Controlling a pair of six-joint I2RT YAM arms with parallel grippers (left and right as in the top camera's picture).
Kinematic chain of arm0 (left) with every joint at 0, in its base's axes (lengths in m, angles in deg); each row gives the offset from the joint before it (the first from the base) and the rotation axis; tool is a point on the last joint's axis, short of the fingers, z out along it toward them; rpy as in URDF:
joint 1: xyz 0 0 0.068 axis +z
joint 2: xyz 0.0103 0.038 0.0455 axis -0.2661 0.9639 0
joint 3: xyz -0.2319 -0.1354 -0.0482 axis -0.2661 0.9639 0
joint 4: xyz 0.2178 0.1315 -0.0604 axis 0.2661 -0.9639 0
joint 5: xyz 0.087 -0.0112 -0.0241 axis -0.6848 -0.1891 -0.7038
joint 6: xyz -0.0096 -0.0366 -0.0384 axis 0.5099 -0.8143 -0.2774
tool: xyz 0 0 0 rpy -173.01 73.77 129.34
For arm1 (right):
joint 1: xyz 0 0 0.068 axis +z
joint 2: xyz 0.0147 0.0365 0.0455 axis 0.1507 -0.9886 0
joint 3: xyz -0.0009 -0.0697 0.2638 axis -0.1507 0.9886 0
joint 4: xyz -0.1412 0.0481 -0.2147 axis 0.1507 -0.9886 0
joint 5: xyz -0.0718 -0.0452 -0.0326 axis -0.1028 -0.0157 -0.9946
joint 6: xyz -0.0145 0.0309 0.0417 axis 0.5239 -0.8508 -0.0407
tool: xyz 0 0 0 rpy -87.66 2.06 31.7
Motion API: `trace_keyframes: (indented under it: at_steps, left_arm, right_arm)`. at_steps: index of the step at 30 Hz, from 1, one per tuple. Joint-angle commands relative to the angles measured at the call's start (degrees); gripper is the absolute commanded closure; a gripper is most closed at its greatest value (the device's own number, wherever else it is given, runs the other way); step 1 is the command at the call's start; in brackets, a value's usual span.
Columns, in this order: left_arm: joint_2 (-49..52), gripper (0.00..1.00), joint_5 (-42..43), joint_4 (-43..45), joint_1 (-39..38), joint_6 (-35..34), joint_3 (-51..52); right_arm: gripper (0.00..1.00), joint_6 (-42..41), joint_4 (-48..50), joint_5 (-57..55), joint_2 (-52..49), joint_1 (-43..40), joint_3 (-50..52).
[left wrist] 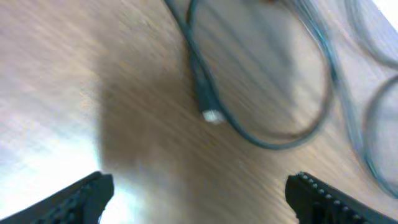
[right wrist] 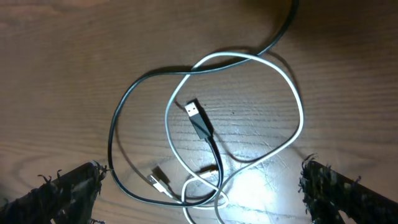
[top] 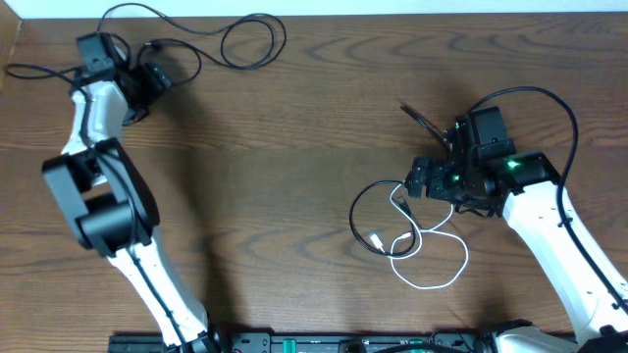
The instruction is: Untangle cables
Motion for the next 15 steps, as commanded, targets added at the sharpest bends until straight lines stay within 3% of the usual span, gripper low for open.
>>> trace_keyframes:
  at_steps: [1, 5, 10, 15]
  left_arm:
    - [-9.6, 0.05, -0.2, -4.2, 0.3, -1.0, -0.2]
    - [-16.6, 0.04, 1.0, -10.7, 0.2, -7.8, -0.2]
    - [-22.7, 0.04, 18.1, -19.2, 0.1, -8.5, -0.2]
    - [-25.4, 0.04, 34.7, -20.5, -2.4, 1.5, -0.2]
  right_arm:
    - [0.01, -0.7, 0.7, 0.5, 0.3, 0.3, 0.1]
    - [0.01, -0.9, 0.7, 1.0, 0.4, 0.3, 0.1]
    - [0.01, -0.9, 0.9, 4.9, 1.5, -0.9, -0.2]
    - [0.01, -0.8, -0.5, 5.9, 6.9, -2.8, -0.2]
